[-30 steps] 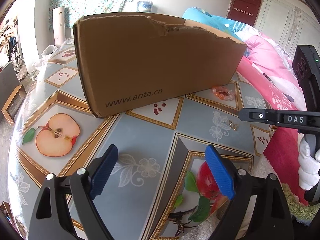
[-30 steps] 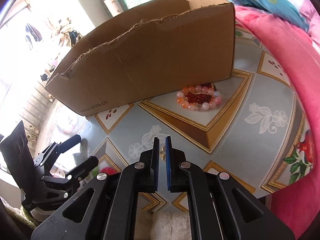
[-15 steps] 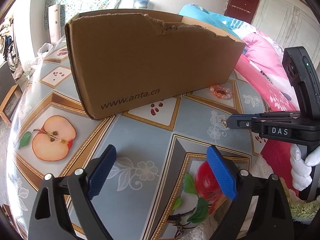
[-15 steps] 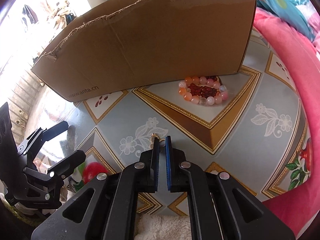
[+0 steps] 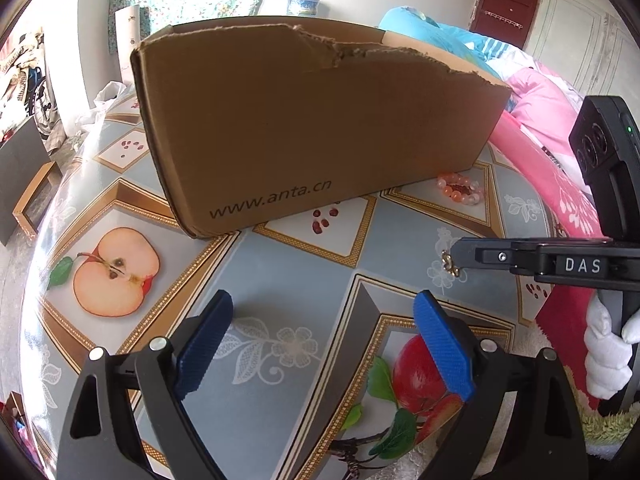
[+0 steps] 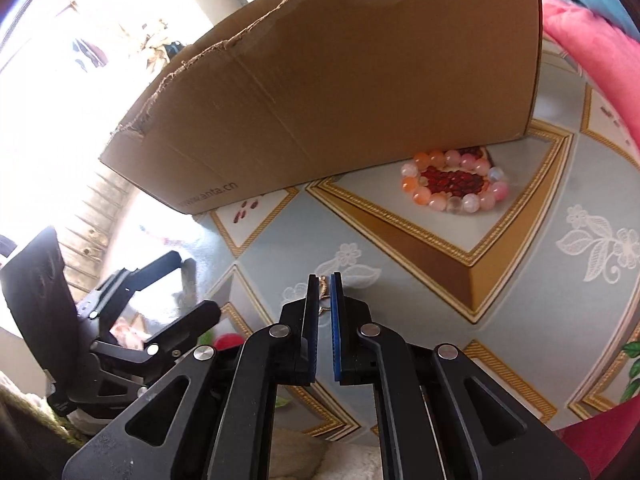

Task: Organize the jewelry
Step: 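Move the open right gripper toward the orange-and-pink bead bracelet, then close the left gripper on the small gold charm on the table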

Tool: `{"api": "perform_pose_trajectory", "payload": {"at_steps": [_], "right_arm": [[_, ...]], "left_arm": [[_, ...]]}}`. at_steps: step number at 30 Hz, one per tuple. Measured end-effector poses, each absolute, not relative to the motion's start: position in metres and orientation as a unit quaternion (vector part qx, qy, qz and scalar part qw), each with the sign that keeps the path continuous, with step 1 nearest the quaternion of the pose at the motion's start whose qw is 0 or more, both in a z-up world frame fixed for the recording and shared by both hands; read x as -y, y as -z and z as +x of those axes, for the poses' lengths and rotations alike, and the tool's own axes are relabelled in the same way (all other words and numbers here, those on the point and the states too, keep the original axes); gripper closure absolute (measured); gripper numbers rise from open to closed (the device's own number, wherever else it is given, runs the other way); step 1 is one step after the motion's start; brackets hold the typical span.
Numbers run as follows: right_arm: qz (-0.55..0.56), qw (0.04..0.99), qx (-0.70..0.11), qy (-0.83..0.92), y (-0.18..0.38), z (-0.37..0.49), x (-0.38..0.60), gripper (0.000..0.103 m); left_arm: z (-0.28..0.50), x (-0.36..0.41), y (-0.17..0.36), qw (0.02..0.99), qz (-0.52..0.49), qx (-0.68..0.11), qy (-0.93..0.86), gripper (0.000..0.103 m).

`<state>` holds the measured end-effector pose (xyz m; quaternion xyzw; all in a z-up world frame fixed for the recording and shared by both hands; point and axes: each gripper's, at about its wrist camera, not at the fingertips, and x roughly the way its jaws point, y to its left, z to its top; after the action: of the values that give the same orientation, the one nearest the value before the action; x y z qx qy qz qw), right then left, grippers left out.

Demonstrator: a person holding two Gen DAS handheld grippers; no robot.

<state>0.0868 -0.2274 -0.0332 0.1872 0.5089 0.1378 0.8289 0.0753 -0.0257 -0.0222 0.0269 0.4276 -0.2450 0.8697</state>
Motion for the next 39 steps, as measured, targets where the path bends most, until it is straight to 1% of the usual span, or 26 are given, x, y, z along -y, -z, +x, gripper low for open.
{"api": "perform_pose_trajectory", "payload": {"at_steps": [2,5,7,10,11,13,14,15,16,18,21,26,30,35,39], "right_arm": [[0.214,0.825,-0.5,-0.154,0.035,0.087,0.236,0.098],[0.216,0.837,-0.479,-0.154,0.031,0.083,0.251,0.097],[0.218,0.843,-0.469,-0.15,0.031,0.08,0.262,0.097],[0.217,0.848,-0.461,-0.148,0.037,0.076,0.267,0.097],[0.21,0.851,-0.459,-0.144,0.039,0.072,0.263,0.097],[0.205,0.856,-0.452,-0.145,0.04,0.069,0.262,0.097],[0.206,0.857,-0.45,-0.145,0.041,0.068,0.262,0.097],[0.207,0.858,-0.447,-0.145,0.041,0.066,0.263,0.097],[0.209,0.858,-0.446,-0.145,0.042,0.065,0.264,0.097],[0.217,0.857,-0.443,-0.148,0.043,0.061,0.266,0.097],[0.227,0.856,-0.44,-0.151,0.044,0.058,0.271,0.097],[0.241,0.852,-0.437,-0.16,0.043,0.052,0.285,0.097],[0.245,0.85,-0.435,-0.167,0.043,0.049,0.288,0.097],[0.249,0.85,-0.431,-0.175,0.042,0.046,0.297,0.097],[0.254,0.85,-0.426,-0.176,0.038,0.04,0.306,0.097]], "left_arm": [[0.073,0.029,0.02,0.874,0.027,-0.421,0.24,0.013],[0.061,0.038,0.012,0.884,0.035,-0.393,0.251,0.014],[0.054,0.05,0.008,0.884,0.045,-0.38,0.267,0.018],[0.043,0.073,0.003,0.877,0.068,-0.375,0.294,0.032],[0.04,0.08,0.003,0.872,0.074,-0.377,0.303,0.039],[0.039,0.091,0.003,0.861,0.075,-0.387,0.32,0.049],[0.04,0.096,0.004,0.856,0.074,-0.394,0.325,0.057],[0.041,0.1,0.006,0.853,0.075,-0.401,0.325,0.064],[0.043,0.103,0.008,0.85,0.077,-0.408,0.324,0.066],[0.048,0.107,0.013,0.845,0.078,-0.424,0.316,0.078],[0.056,0.109,0.018,0.838,0.066,-0.442,0.314,0.081],[0.063,0.113,0.018,0.833,0.056,-0.45,0.317,0.082],[0.064,0.121,0.019,0.834,0.071,-0.445,0.318,0.082],[0.061,0.135,0.018,0.837,0.127,-0.437,0.304,0.082],[0.061,0.141,0.018,0.839,0.148,-0.436,0.291,0.082]]}}
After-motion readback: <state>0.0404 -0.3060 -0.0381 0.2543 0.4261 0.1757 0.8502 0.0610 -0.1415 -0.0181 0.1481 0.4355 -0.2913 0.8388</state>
